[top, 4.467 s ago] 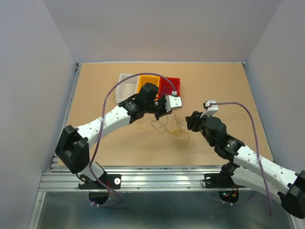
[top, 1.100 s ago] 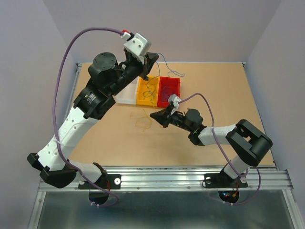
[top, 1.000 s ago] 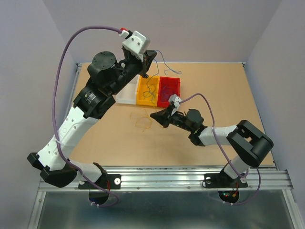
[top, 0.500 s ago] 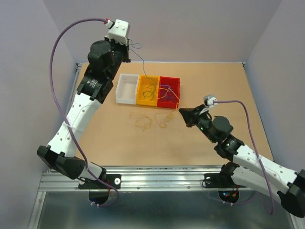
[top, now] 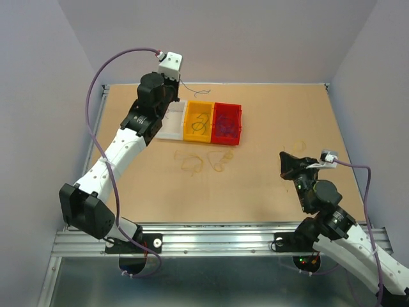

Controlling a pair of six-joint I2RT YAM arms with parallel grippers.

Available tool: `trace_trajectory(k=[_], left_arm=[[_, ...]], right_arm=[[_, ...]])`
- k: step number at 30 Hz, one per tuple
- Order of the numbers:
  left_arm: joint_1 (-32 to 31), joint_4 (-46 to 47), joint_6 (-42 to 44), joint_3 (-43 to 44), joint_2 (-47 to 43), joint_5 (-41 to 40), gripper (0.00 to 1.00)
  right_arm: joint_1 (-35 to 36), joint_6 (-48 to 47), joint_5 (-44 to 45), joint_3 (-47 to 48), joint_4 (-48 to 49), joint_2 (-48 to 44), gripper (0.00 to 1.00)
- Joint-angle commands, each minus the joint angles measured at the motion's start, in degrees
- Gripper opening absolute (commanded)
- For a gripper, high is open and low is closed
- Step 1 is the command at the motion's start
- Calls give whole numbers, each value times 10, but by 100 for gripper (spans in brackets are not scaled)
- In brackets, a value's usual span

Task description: Untangle the cables

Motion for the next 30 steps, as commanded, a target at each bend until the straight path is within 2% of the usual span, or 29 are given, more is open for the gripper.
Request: trace_trajectory(k=[1,3,6,8,12,17,23,30], left_arm=[[35,72,-18,-28,-54,-34,0],[39,75,-18,-43,-70,-14,0],[38,77,-31,-60,-83,73,0],[37,70,-40,-58,-83,108,0],[37,73,-45,-60,-73,98,0],[36,152,-70,-87,-47,116,0],[36,200,-80,-34,37,117,0],[36,350,-70,-75,117,98,0]], right_arm=[[-1,29,108,-20,-44,-46,1],[-1,22,78,-23,-45,-58,0],[0,12,38,-15,-44,-42,0],[-1,15,48,-9,-44,-12,0],[0,22,56,1,-44,30,1],[-1,18,51,2,-32,42,1],[0,12,42,-4,-28,22,1],[0,5,24,-10,-23,7,1]])
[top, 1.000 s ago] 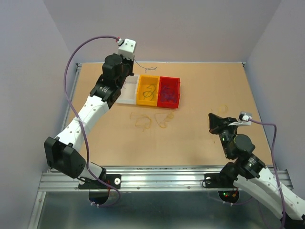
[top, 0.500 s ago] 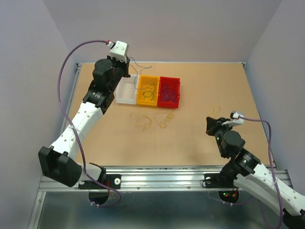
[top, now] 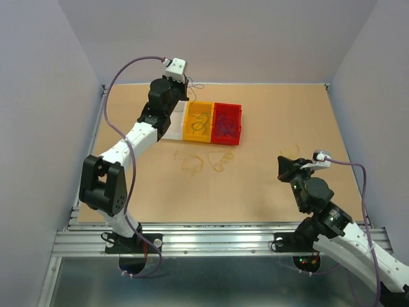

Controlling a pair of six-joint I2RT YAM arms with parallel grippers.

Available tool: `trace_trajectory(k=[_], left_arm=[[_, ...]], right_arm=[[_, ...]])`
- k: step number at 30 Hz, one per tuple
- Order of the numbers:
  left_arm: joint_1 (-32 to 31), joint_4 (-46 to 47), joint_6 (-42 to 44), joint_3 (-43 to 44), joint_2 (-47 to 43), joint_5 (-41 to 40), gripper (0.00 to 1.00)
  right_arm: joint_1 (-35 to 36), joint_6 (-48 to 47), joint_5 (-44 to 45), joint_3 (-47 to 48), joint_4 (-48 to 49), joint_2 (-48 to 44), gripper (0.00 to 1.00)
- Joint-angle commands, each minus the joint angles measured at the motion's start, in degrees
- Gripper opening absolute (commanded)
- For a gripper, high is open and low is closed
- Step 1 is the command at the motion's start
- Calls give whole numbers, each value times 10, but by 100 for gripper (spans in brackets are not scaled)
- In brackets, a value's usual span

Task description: Untangle the cables

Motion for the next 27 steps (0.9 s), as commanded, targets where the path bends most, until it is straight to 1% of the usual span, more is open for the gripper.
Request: trace_trajectory(k=[1,2,5,8,10,13,18,21,27], left_arm=[[-2,138,0,-6,30,-10,0],[-2,140,2,-3,39,-30,0],[-2,157,3,-14,62,-34,0],[-2,202,18,-60,64,-34,0],[-3,241,36,-102,55,-41,0],[-7,267,64,-149,46,-52,0],[-11,284,93,-212,34,-57,0],[-14,288,103,-242,11,-57,0],[-26,335,127,-305,-22,-56,0]], right_arm=[[-1,-6,-6,7,28,-5,1],[0,-6,-7,7,28,-3,1],[0,-6,-7,6,30,-1,1],[-1,-7,-11,7,31,-2,0],[0,-8,-13,4,31,-6,1],[0,-10,-14,3,31,-11,0],[-1,-11,-18,3,32,-13,1],[-1,-11,-19,3,32,-10,1],[-1,-11,-20,3,33,-9,1]])
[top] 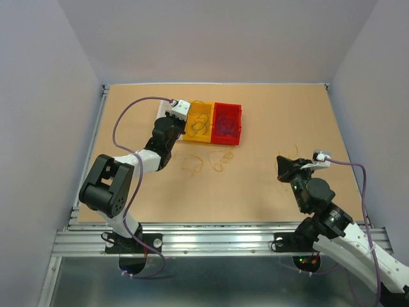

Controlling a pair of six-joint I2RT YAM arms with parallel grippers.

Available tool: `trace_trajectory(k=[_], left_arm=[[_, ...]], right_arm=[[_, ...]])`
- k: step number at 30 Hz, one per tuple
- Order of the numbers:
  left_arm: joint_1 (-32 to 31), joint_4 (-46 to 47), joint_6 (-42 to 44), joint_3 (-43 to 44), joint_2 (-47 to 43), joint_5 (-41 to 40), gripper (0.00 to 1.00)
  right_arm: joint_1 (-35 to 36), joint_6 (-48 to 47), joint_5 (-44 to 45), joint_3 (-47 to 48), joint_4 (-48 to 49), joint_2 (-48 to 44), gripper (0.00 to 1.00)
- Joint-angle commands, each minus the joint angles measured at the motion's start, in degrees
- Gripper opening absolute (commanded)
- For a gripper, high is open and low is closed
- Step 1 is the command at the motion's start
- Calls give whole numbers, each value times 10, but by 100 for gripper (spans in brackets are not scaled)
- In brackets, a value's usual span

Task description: Untangle the cables

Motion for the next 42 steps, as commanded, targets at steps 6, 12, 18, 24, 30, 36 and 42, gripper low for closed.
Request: trace_trajectory(k=[6,12,18,24,30,36,42], left_arm=[[-24,55,57,-12,-37,-24,0],[-36,-14,95,-6,-40,-25,0],[-40,-68,97,46,1,-50,0],[-40,-241,82,206,96,-1,0],[-41,-355,78,326,177,32,0],[-57,-469,57,395,238,45,0],[-68,-486,48,400,235,20,18]], right_arm=[[-1,-7,-1,5,30,0,1],[0,-10,-2,4,29,-2,1],[-1,-10,-5,4,30,-2,1],[0,-10,-7,5,31,2,0],[-1,-10,-4,6,31,9,1],[0,-11,-7,6,33,13,0],[-1,-12,-9,6,33,21,1]])
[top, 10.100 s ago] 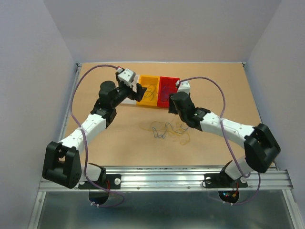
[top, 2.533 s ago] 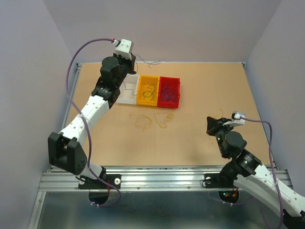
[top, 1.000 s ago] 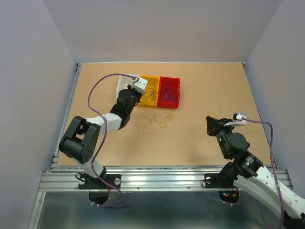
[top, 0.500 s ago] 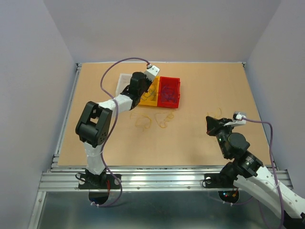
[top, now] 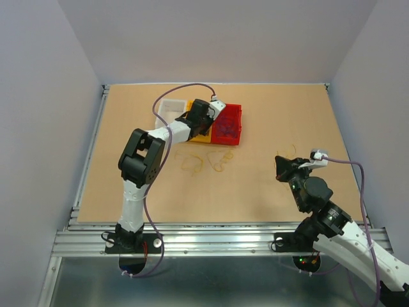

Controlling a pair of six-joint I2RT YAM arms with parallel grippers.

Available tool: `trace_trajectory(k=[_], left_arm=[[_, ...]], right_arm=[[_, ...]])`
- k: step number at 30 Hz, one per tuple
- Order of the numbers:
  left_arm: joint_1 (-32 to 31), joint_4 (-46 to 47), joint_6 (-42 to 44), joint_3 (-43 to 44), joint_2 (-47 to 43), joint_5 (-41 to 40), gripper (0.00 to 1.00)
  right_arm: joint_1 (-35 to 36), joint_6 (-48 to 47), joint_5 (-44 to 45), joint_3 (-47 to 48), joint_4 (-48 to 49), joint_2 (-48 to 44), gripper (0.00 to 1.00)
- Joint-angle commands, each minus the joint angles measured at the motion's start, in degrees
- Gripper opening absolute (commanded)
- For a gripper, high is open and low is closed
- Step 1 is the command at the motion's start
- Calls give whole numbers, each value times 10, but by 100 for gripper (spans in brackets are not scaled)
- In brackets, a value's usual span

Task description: Untangle the cables

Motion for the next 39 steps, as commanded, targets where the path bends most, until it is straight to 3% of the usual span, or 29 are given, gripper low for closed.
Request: trace_trajectory(k=[1,7,15,17,20,22,28,31,34,39], left_arm=[[-5,-12,-18,10,-38,-18,25],[-1,33,-21,-62,-157,-26,46],[-1,61,-22,-165,-348,52,71],[-2,79,-18,-207,-376,103,72],[-6,94,6,-254,-419,263,72],[-14,107,29,-292,-451,308,75],[-57,179,92,-383,-523,365,80],[-82,199,115,-418,-539,376,88],[-84,204,125,-432,-548,396,94],[-87,172,165,-437,-557,452,95]], right_arm=[[-1,-10,-8,6,25,9,1],[0,-33,-91,5,69,30,1],[-1,-65,-262,-9,176,85,1],[-1,-67,-321,-18,230,91,1],[-1,-59,-380,-33,294,106,0],[0,-53,-403,-36,315,126,1],[0,-42,-497,-25,373,185,1],[0,-39,-552,-20,406,221,0],[0,-40,-587,-14,420,241,1],[0,-40,-624,-12,433,251,1]])
